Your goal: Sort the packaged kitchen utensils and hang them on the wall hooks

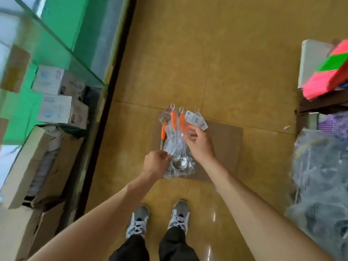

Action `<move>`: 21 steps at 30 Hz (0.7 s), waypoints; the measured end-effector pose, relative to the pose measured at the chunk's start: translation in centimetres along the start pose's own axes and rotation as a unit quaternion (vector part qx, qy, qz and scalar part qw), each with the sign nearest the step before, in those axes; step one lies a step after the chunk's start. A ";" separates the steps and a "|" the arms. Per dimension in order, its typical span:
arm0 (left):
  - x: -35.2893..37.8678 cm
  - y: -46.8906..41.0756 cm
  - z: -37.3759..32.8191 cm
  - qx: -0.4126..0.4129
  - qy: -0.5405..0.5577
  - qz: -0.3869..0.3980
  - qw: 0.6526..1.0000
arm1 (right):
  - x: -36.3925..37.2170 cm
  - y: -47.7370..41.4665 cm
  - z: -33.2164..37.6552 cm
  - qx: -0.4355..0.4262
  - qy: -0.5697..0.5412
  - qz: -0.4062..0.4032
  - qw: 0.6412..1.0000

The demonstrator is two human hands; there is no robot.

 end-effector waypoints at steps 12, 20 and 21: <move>4.6 -11.9 0.9 -0.007 0.096 -0.077 0.992 | 5.6 -11.0 -6.1 0.022 -0.002 -0.013 1.000; 5.6 -13.6 0.2 -0.015 0.090 -0.129 0.987 | 6.7 -12.0 -6.5 0.020 -0.031 -0.039 0.999; 5.5 -13.8 0.2 -0.016 0.088 -0.128 0.988 | 6.6 -12.0 -6.5 0.022 -0.038 -0.040 0.998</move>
Point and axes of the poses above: each hand's wrist, its own y-axis away from the middle knuckle, its own x-axis out of the palm, z = x × y, the point moved 3 cm from there along -y, towards the middle knuckle, and after that the axes turned 10 degrees about z, right-handed, at the moved point
